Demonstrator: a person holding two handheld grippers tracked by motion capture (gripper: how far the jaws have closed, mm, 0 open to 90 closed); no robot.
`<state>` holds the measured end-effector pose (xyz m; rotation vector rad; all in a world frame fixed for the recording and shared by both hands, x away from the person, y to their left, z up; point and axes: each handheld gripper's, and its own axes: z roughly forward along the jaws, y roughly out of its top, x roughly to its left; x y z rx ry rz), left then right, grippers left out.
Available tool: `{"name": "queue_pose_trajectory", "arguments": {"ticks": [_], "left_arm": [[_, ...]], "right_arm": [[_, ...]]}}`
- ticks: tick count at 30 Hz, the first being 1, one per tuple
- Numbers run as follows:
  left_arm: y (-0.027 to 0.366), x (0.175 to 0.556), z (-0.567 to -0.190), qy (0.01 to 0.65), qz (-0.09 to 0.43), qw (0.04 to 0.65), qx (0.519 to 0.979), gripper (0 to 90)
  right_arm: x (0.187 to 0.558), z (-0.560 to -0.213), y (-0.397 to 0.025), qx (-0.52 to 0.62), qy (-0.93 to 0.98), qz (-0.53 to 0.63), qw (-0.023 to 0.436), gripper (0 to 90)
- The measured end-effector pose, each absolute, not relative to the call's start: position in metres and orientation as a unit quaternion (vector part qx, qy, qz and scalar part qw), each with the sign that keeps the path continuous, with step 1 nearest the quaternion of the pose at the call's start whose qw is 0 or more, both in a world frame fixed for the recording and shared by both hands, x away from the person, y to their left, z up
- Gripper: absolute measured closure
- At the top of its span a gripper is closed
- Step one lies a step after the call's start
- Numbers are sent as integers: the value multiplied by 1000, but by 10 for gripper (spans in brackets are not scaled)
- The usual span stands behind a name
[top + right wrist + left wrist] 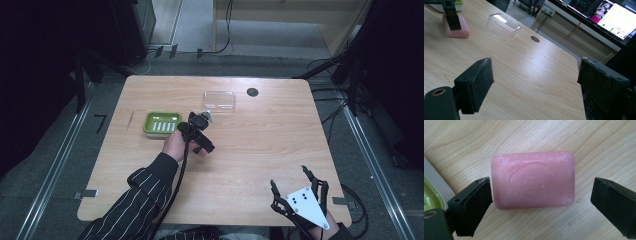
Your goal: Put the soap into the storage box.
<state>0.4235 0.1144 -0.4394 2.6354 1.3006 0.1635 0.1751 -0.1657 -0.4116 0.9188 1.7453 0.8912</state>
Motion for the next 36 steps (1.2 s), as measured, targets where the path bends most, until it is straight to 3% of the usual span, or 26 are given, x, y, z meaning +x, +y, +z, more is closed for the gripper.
{"name": "queue_pose_trajectory", "arguments": {"ticks": [36], "left_arm": [[106,434,-461,452,69,60,887,129]], "right_arm": [[175,-411,-166,374,712,364,470,130]]}}
